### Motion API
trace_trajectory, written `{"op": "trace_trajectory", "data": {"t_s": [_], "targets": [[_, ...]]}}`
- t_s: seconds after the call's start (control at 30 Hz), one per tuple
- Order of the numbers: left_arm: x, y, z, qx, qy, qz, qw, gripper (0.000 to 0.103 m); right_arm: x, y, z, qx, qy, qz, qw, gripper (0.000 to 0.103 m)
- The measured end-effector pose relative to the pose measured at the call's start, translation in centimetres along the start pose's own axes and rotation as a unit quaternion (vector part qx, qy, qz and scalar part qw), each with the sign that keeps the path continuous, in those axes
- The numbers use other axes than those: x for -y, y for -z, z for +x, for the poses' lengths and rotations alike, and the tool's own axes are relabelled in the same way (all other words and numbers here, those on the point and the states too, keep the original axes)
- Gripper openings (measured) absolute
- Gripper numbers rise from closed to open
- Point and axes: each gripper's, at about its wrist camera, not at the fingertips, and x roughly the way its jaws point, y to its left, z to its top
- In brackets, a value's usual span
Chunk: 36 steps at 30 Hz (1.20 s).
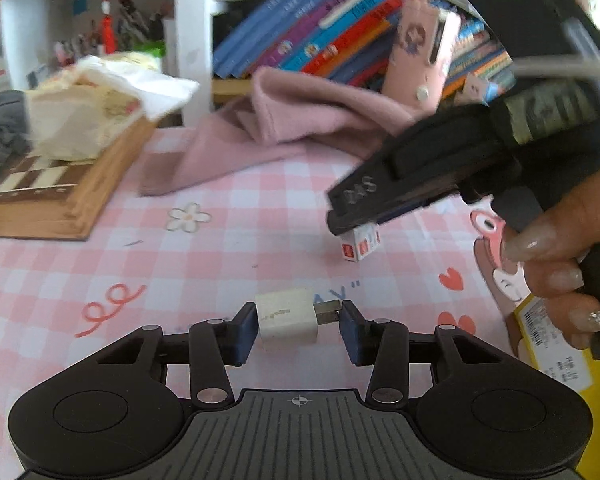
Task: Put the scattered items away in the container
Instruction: 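Carry the small white box with the right tool while the left carries the charger to the box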
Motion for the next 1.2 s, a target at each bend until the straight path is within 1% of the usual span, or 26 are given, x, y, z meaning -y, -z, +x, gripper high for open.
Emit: {"op": "trace_trajectory", "data": {"t_s": [0.2, 0.33, 0.57, 0.87, 1.2], "targets": [[-1.6, -0.2, -3.1, 0.019, -0.009, -0.022, 0.9995, 0.042, -1.2, 0.7, -3.0, 0.021, -0.02, 0.005, 1.0, 0.031], [-1.8, 0.2, -5.1, 0.03, -0.018, -0.018, 0.9992, 0.042, -2.4, 1.5, -5.3, 0.039, -0.035, 0.005, 0.999, 0.031], [-1.8, 1.2, -9.1, 0.052, -0.015, -0.019, 0.9983, 0.042, -3.9, 3.4, -9.7, 0.075, -0.046, 0.004, 0.996, 0.031], [-1.5, 3.9, -14.1, 0.064, 0.0, -0.023, 0.9977, 0.042, -4.7, 7.8, -14.3, 0.096, -0.045, 0.016, 0.994, 0.031], [-1.1, 7.0, -19.4, 0.076, 0.021, -0.022, 0.9967, 0.042, -7.4, 14.0, -19.0, 0.114, -0.039, 0.009, 0.993, 0.031]]}}
